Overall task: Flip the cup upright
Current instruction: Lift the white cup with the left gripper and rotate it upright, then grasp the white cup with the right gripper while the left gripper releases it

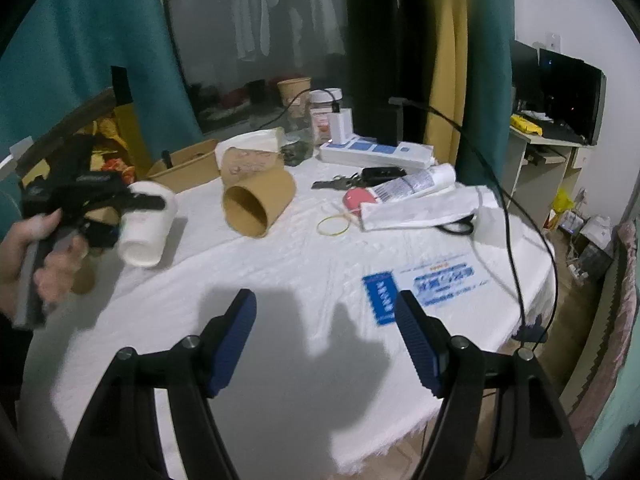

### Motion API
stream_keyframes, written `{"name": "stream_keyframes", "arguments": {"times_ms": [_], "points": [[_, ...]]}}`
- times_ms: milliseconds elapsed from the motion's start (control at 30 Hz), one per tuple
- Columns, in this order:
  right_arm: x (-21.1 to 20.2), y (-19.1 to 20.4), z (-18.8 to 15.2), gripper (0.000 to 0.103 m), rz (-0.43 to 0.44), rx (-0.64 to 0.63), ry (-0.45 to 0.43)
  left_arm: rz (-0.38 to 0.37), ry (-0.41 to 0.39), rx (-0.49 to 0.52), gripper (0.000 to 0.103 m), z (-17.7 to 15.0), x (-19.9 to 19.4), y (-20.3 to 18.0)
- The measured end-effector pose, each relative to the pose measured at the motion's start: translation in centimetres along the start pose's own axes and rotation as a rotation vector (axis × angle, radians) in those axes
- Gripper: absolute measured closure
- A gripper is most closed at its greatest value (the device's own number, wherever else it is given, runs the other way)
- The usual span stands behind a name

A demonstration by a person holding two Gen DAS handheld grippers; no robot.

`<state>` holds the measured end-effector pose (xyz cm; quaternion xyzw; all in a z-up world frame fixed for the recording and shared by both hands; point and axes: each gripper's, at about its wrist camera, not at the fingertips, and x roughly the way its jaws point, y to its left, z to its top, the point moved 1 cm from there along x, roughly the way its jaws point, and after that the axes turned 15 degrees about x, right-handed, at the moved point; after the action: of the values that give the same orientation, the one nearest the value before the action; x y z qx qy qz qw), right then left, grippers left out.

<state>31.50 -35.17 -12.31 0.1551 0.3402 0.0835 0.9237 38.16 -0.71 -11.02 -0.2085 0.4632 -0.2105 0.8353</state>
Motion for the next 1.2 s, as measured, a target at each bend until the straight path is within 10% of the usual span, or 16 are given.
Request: {"name": "stream_keyframes", "arguments": {"times_ms": [367, 733, 1000, 1200], "points": [[-3.0, 2.5, -6.6, 0.034, 0.092, 0.015, 0.084, -0.034, 0.099, 0.018, 0.046, -11.6, -5.4, -2.8], [-4.1, 3.7, -11.3, 0.034, 0.143, 0.025, 0.175, 0.048, 0.163, 0.000, 0.031, -15.5, -5.2, -1.9], [-5.0, 4.5, -10.9, 0.034, 0.156, -0.023, 0.182, 0.013, 0.088, 0.039, 0.026, -16.6, -8.5, -3.2], [-3.8, 7.7, -9.7, 0.034, 0.351, -0.074, 0.334, 0.077, -0.012, 0.086, 0.026, -18.9, -13.4, -2.5]]}}
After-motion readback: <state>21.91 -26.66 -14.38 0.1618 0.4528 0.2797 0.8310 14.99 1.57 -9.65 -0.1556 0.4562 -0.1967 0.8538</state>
